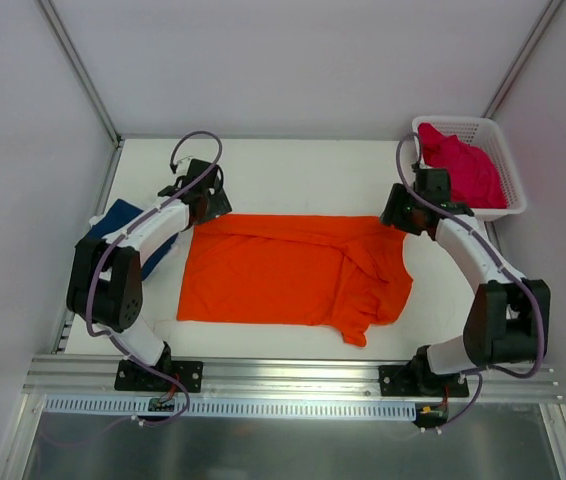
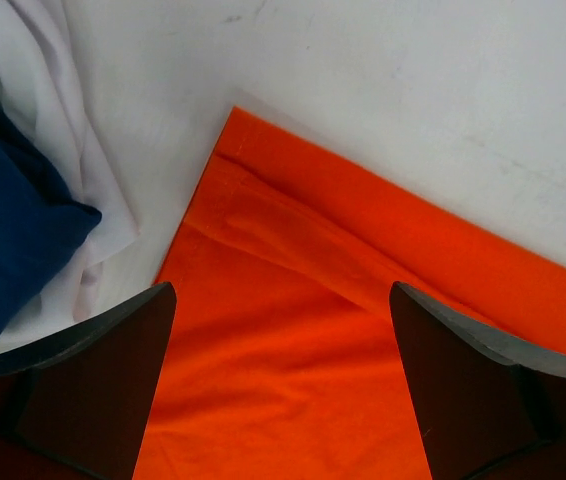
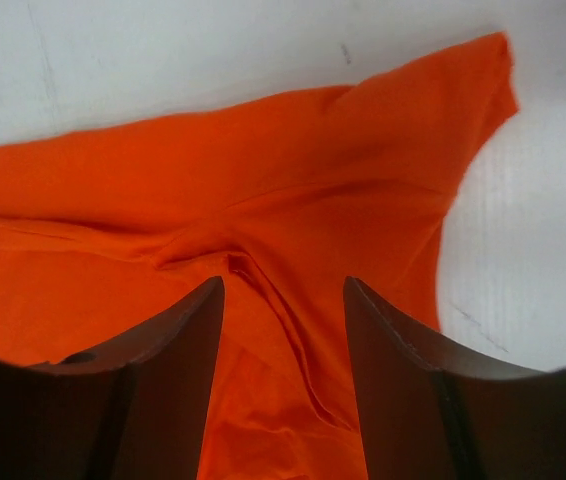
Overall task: Fold and stack the t-shirts
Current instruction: Fold the flattened tshirt in 1/3 of the way
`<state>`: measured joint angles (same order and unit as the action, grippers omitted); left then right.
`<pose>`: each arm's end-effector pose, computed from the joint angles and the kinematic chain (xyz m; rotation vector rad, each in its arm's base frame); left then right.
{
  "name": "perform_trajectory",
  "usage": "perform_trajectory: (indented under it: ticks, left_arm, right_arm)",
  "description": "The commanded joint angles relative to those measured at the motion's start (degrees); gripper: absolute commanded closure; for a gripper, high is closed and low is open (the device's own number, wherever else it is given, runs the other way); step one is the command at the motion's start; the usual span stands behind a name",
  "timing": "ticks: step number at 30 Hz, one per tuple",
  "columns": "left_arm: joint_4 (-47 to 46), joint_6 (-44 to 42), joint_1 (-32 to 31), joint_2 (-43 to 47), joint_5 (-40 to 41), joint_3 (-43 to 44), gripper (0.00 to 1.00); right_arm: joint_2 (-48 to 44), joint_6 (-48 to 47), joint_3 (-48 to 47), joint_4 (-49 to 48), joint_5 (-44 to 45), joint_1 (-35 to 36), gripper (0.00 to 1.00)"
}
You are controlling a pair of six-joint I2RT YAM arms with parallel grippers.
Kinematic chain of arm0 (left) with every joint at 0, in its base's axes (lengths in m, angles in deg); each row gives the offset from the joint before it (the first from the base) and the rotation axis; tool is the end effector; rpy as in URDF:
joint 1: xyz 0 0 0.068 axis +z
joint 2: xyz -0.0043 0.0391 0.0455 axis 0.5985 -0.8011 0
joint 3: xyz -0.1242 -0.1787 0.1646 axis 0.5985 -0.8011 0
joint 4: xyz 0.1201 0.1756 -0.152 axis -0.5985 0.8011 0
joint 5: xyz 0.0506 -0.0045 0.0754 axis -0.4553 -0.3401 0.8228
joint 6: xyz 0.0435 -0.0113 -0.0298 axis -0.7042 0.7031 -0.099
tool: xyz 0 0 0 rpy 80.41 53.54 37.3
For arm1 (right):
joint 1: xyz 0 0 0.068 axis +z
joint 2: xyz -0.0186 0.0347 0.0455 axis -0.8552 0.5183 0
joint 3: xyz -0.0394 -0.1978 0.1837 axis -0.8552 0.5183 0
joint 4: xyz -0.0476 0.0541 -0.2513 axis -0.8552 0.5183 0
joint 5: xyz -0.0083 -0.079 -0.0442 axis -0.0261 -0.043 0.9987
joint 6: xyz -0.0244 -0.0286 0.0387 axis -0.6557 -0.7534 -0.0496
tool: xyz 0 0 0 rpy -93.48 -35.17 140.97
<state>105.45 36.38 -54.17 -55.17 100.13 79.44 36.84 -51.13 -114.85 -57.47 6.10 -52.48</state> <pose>0.3444 -0.0952 0.2432 -0.5067 2.2648 -0.0340 0.3085 0.0363 0.2703 -0.0768 2.3001 0.1682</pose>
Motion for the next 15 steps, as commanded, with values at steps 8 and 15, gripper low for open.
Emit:
perform_trajectory:
  ticks: [8,15]
  left_arm:
    - [0.0,1.5,0.2,-0.7,1.2,-3.1,0.11]
    - [-0.3,1.6,0.2,-1.4,0.9,-3.6,0.11]
  right_arm:
    - [10.3,3.7,-3.4,-8.1,-7.3,5.2,0.51]
    - [13.0,4.8,-3.7,-7.5,-5.5,8.1,0.55]
